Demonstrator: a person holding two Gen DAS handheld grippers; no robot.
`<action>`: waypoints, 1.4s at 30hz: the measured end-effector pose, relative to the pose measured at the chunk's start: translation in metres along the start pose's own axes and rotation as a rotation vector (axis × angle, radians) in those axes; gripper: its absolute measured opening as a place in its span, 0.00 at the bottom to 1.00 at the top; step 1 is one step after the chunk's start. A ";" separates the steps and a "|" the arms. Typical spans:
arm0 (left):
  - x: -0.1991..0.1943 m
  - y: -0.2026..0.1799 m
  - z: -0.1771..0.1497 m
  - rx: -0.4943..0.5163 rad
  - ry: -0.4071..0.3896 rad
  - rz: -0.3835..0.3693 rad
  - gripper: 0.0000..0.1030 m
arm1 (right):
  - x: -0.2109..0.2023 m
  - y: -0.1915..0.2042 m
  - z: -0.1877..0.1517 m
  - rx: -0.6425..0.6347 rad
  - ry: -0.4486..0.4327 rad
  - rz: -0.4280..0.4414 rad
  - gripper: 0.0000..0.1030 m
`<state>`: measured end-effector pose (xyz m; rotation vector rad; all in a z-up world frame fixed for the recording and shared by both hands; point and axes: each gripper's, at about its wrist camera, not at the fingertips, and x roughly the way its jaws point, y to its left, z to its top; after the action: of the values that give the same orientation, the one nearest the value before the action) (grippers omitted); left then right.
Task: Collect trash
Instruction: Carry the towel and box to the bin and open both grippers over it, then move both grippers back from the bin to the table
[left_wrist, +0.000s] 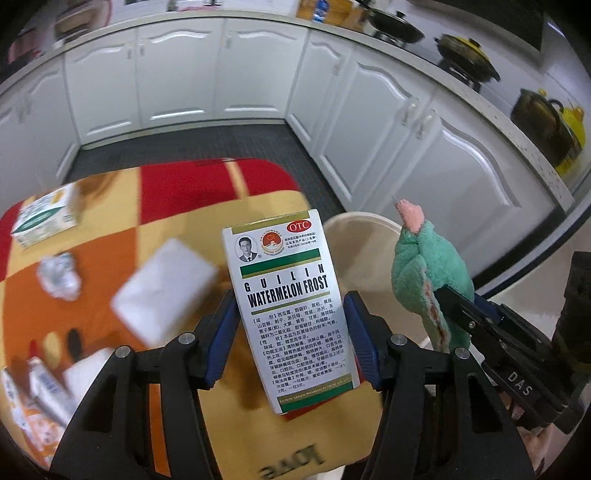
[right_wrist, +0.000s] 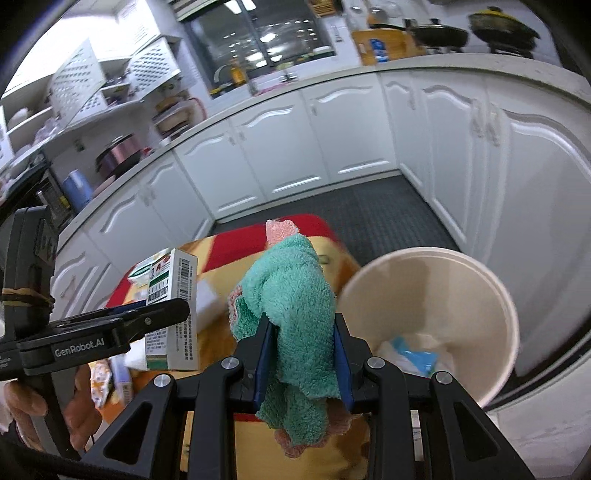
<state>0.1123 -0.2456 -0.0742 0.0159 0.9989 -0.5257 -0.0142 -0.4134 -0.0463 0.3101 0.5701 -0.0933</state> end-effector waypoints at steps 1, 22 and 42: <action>0.005 -0.007 0.002 0.007 0.006 -0.009 0.54 | 0.000 -0.006 0.001 0.009 0.000 -0.011 0.28; 0.089 -0.070 0.009 0.086 0.077 -0.051 0.55 | 0.036 -0.108 -0.008 0.160 0.092 -0.172 0.28; 0.071 -0.059 -0.003 0.118 0.071 -0.018 0.68 | 0.038 -0.098 -0.019 0.154 0.120 -0.165 0.43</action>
<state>0.1151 -0.3265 -0.1199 0.1320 1.0368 -0.6032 -0.0091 -0.5007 -0.1075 0.4197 0.7090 -0.2805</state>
